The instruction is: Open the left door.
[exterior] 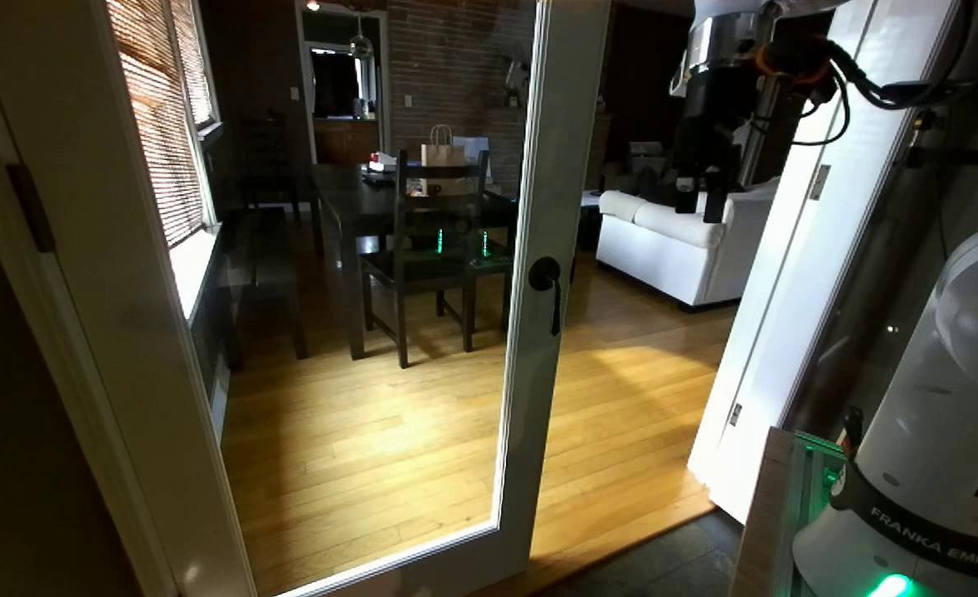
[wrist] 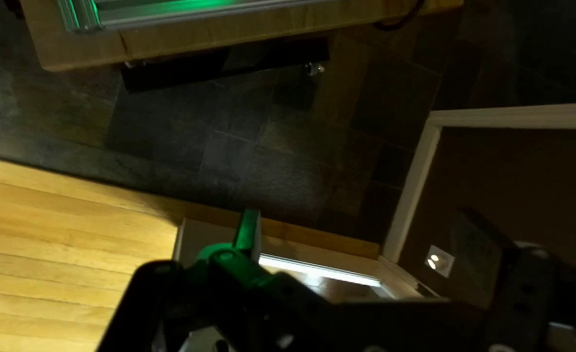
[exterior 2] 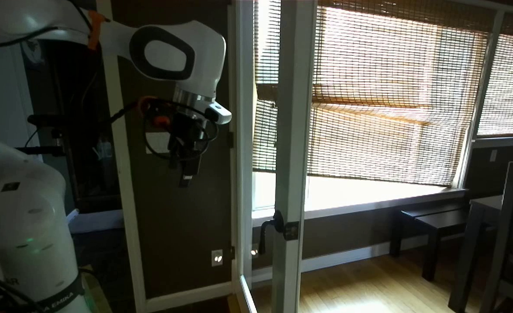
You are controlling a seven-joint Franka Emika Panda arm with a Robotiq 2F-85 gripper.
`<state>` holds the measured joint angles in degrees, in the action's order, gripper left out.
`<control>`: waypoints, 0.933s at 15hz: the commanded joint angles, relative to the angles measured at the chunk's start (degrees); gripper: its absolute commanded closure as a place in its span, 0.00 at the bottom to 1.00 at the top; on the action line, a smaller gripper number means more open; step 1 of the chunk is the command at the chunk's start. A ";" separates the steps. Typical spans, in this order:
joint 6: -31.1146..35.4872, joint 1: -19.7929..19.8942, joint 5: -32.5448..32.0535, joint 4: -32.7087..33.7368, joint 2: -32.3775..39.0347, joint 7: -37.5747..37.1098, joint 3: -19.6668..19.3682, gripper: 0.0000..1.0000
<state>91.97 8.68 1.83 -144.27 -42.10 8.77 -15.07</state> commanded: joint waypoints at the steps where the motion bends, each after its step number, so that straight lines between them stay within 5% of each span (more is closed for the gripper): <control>1: -0.90 -3.06 4.46 8.22 6.31 10.77 -5.27 0.00; 10: -0.32 -5.03 18.47 24.05 15.14 37.82 -16.54 0.00; 13: -2.07 -3.83 23.41 28.50 17.07 42.27 -18.58 0.00; 14: -0.09 -2.24 21.22 24.87 15.55 40.32 -15.86 0.00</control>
<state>92.46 4.12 22.10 -119.64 -27.37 48.19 -32.58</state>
